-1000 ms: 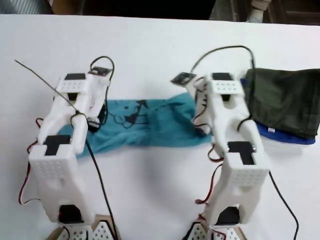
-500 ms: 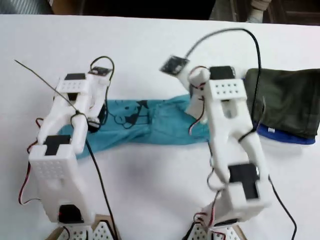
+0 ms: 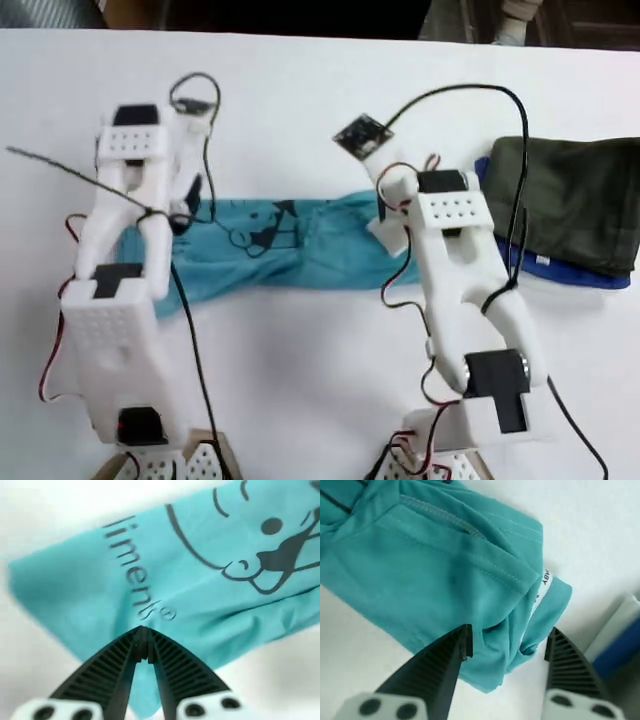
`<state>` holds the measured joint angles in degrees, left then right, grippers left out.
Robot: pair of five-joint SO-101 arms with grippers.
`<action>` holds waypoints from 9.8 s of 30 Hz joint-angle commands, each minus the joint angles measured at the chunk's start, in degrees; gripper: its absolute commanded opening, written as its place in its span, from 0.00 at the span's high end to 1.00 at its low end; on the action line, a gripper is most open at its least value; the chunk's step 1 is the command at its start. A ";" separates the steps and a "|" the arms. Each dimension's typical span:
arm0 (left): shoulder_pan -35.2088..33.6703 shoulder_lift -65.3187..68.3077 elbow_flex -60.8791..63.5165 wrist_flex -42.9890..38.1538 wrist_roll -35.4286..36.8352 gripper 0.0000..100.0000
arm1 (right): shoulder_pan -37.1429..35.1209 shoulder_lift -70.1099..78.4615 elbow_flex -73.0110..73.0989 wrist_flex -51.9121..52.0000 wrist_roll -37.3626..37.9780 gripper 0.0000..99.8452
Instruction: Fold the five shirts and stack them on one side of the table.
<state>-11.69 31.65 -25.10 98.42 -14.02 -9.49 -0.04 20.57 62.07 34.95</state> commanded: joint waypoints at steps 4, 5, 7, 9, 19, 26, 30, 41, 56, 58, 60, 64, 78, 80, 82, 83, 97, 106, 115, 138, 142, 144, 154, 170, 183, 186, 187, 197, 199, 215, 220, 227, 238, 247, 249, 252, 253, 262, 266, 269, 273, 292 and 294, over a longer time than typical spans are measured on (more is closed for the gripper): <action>-10.37 -2.73 -2.07 2.64 0.09 0.91 | 3.03 0.40 2.37 -6.55 -4.57 0.76; -11.25 -2.55 -1.71 2.64 0.00 0.88 | 3.12 0.75 2.37 -6.90 -4.57 0.76; -12.13 -2.11 -0.84 2.37 0.00 0.81 | 3.03 0.92 3.25 -8.48 -4.66 0.76; -12.48 -1.32 -0.31 2.29 0.00 0.79 | 2.68 0.66 5.54 -12.09 -4.66 0.76; -15.12 7.03 -0.75 1.67 0.44 0.80 | 0.84 0.92 16.09 -25.89 -10.20 0.76; -15.74 9.58 -0.75 -1.05 0.18 0.80 | -1.45 0.84 18.99 -28.88 -10.20 0.76; -15.74 9.76 -0.40 -3.43 0.00 0.80 | -1.54 0.84 18.99 -29.14 -10.02 0.76; -14.24 19.16 -0.84 -3.43 0.09 0.80 | -1.63 0.84 18.90 -29.14 -8.26 0.76; -19.16 19.78 -10.95 3.52 -0.26 0.97 | -1.10 -4.62 20.92 -28.79 -9.05 0.76; -20.40 20.13 -10.77 3.52 -2.81 0.97 | -1.10 -9.63 23.30 -28.79 -10.20 0.76; -21.89 20.31 -10.86 3.52 -4.48 0.97 | -1.10 -15.96 27.08 -29.32 -11.25 0.76; -24.88 19.87 -11.30 3.52 -6.59 0.97 | 0.40 -29.32 36.31 -33.98 -11.96 0.76; -24.53 -0.35 -6.20 3.96 -13.45 0.97 | 4.44 -27.65 43.16 -46.29 -15.12 0.76; -19.60 -7.91 -2.86 3.96 -13.36 0.97 | 4.53 -22.11 39.82 -45.85 -15.21 0.76; -13.36 -15.30 0.40 3.96 -13.19 0.97 | 4.53 -17.45 37.27 -45.85 -15.21 0.76; -10.20 -18.90 1.63 3.96 -12.84 0.97 | 4.88 -15.52 36.22 -45.85 -15.21 0.76; 28.04 -26.29 -0.66 -2.90 -7.65 0.97 | 16.75 -18.07 33.23 -41.71 -32.26 0.76; 34.46 -8.26 -10.07 -7.56 -7.82 0.97 | 17.27 -18.07 33.23 -41.80 -32.26 0.76; 34.55 1.93 -20.88 -1.14 -7.74 0.97 | 17.27 -18.07 33.23 -41.80 -32.26 0.76; -6.07 -10.29 -15.78 3.60 -8.26 0.97 | 7.16 -18.51 30.95 -34.77 -31.65 0.96; -12.57 -10.37 -8.40 3.43 -11.52 0.97 | 3.56 -17.89 19.43 -22.64 -27.52 0.98; -16.09 -10.37 -6.37 3.43 -11.25 0.97 | -0.84 -17.80 11.96 -15.25 -23.65 0.98; -38.86 -10.20 -4.79 3.43 -11.25 0.97 | -18.59 5.14 -24.62 4.53 -16.70 0.98; -49.93 -9.85 5.32 0.00 -11.16 0.97 | -26.24 32.84 -53.80 18.07 -16.70 0.98; -50.20 -10.37 9.89 -3.43 -11.16 0.97 | -25.80 41.98 -58.37 26.07 -16.70 0.98; -49.93 -10.37 9.89 -3.43 -11.16 0.97 | -25.36 43.30 -58.64 28.00 -16.70 0.98; -49.93 -10.37 9.89 -3.43 -11.16 0.97 | -24.84 43.12 -58.64 28.79 -16.70 0.98; -49.93 -10.29 9.89 -4.40 -11.16 0.97 | -17.27 34.95 -48.97 36.09 -12.04 0.98; -50.02 -10.29 9.89 -4.84 -11.16 0.97 | -16.22 31.78 -43.16 36.09 -10.46 0.98; -47.30 -9.93 9.89 -5.19 -11.16 0.97 | -10.24 -1.54 -19.69 28.00 2.46 0.98; -46.07 -9.93 9.89 -5.27 -11.16 0.97 | -10.33 3.82 -14.51 14.11 -6.59 0.98; -45.89 -9.85 9.98 -6.77 -11.16 0.97 | -10.33 14.73 -12.48 10.07 -6.51 0.98; -46.07 -9.85 9.98 -8.70 -11.16 0.97 | -10.24 14.99 -12.22 29.49 -3.25 0.98; -45.89 -9.85 9.98 -8.70 -11.16 0.97 | -5.76 5.67 -14.07 28.00 3.34 0.98; -45.89 -9.85 9.98 -8.70 -11.16 0.97 | -3.38 2.86 -14.33 21.49 0.09 0.98; -45.89 -9.85 9.98 -8.79 -11.16 0.97 | -1.54 2.77 -14.15 14.02 -8.62 0.94; -45.89 -9.85 9.98 -8.79 -11.16 0.97 | -1.63 3.65 -14.15 13.05 -9.76 0.90; -45.80 -9.85 9.98 -8.79 -11.25 0.97 | -4.79 18.68 -20.31 8.13 -11.43 0.69; -45.80 -9.85 9.98 -8.79 -11.25 0.97 | -3.56 24.04 -27.08 9.89 -11.43 0.71; -45.80 -9.85 9.98 -8.79 -11.25 0.97 | -3.30 27.91 -31.21 12.18 -11.43 0.76; -45.80 -9.85 9.98 -8.97 -11.25 0.97 | -3.30 30.73 -34.90 14.55 -11.43 0.98; -44.31 -9.85 10.33 -10.29 -11.16 0.97 | -4.09 31.60 -62.07 28.09 -8.35 0.98; -44.31 -9.85 10.24 -10.11 -11.16 0.97 | -4.44 32.22 -60.40 26.42 -8.18 0.98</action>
<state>-56.53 25.41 -14.64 88.57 -25.01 -13.54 31.87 -38.59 90.02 25.98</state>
